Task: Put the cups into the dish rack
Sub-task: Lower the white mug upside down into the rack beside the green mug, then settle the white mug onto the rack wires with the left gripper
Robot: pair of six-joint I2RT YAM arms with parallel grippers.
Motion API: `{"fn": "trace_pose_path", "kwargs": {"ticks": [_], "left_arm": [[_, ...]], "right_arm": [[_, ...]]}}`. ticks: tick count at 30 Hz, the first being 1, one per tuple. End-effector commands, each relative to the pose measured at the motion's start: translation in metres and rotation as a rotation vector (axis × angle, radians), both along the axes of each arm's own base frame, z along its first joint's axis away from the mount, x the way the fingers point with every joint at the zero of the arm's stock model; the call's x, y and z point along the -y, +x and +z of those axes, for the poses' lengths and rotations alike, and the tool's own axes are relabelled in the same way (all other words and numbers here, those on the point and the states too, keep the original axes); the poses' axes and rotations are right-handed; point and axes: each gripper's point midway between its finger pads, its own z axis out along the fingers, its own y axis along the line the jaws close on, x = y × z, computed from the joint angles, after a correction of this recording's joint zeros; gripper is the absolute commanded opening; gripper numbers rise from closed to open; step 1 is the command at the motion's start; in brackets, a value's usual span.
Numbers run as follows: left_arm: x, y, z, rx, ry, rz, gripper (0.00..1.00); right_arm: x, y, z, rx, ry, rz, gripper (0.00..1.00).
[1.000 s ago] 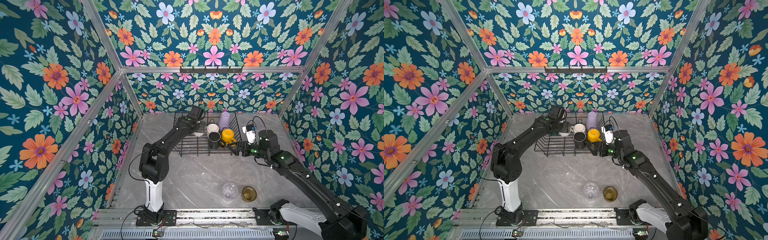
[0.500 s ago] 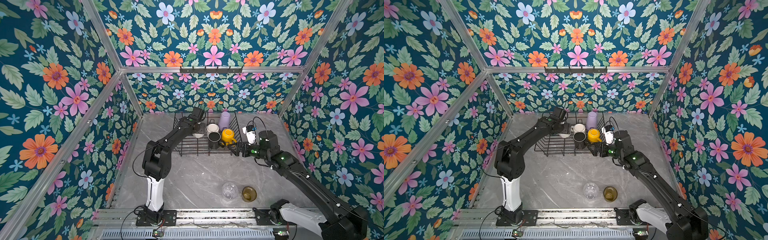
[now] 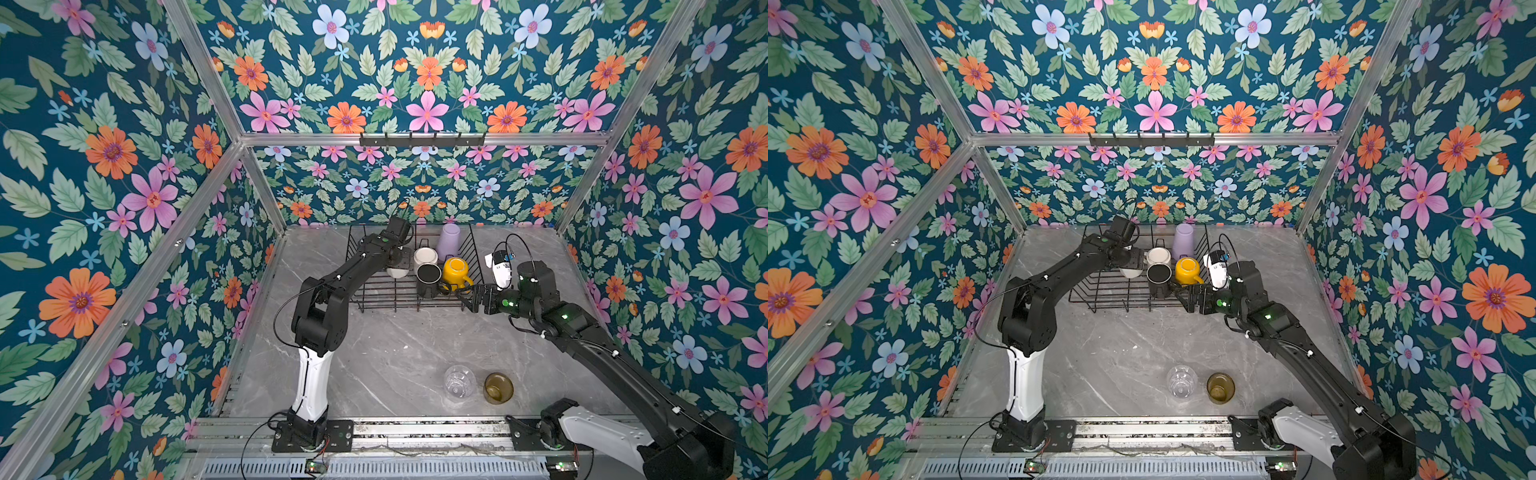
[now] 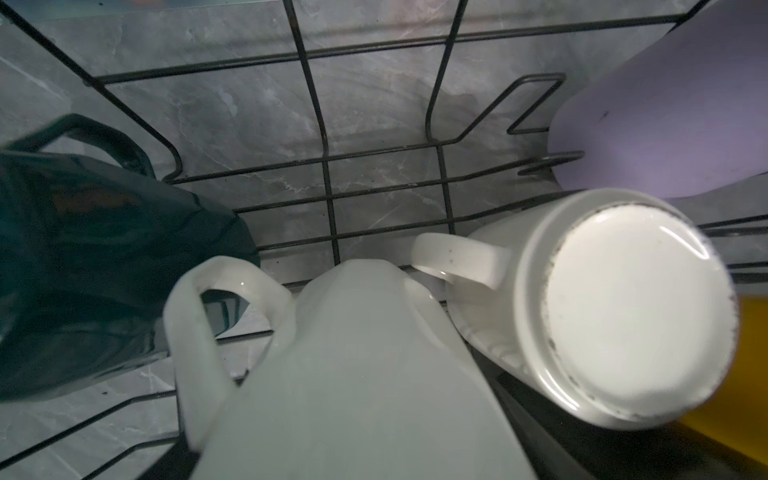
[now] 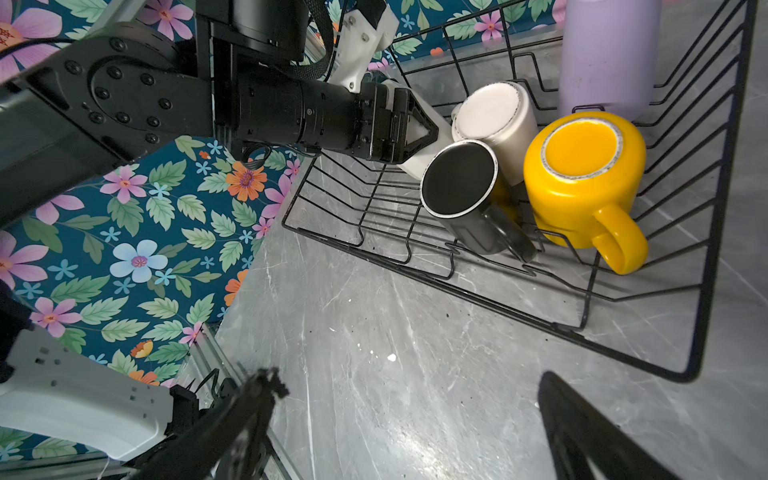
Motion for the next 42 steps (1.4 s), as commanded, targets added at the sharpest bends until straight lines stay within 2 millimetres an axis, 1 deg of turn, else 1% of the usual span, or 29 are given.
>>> {"fn": "trace_pose_path", "kwargs": {"ticks": [1, 9, 11, 14, 17, 19, 22, 23, 26, 28, 35, 42], "left_arm": [[0.001, 0.012, 0.01, 0.055, -0.008, 0.019, 0.0], [0.001, 0.014, -0.001, 0.037, -0.004, 0.032, 0.0], [0.001, 0.014, -0.004, 0.031, -0.004, 0.033, 0.02], [0.002, 0.014, -0.005, 0.029, -0.006, 0.034, 0.08], [0.002, 0.014, -0.006, 0.024, -0.005, 0.035, 0.24], [0.002, 0.013, -0.008, 0.016, -0.005, 0.035, 0.37], [0.003, 0.013, -0.012, 0.003, -0.002, 0.034, 0.54], [0.003, 0.012, -0.011, 0.002, -0.003, 0.034, 0.58], [0.003, 0.012, -0.013, -0.004, 0.001, 0.032, 0.63], [0.003, 0.012, -0.014, -0.007, 0.001, 0.032, 0.68], [0.002, 0.011, -0.015, -0.014, 0.005, 0.032, 0.77], [0.002, 0.01, -0.016, -0.02, 0.006, 0.031, 0.84]], "right_arm": [[-0.001, 0.002, 0.003, 0.019, 0.006, 0.002, 0.99], [-0.001, 0.001, 0.002, 0.013, 0.005, 0.002, 0.99], [0.0, 0.001, 0.002, 0.014, 0.006, 0.002, 0.99], [0.0, 0.0, 0.001, 0.013, 0.004, 0.001, 0.99], [0.0, 0.0, 0.002, 0.015, 0.005, 0.0, 0.99], [0.0, 0.0, 0.002, 0.015, 0.004, -0.001, 0.99], [0.001, 0.0, 0.002, 0.016, 0.003, 0.0, 0.99], [0.001, 0.0, 0.001, 0.015, 0.003, -0.001, 0.99], [0.001, 0.0, 0.002, 0.016, 0.003, -0.003, 0.99], [0.001, 0.0, 0.002, 0.017, 0.003, -0.002, 0.99], [0.001, 0.0, 0.0, 0.013, 0.002, -0.002, 0.99], [0.001, 0.0, 0.001, 0.014, 0.002, -0.002, 0.99]]}}
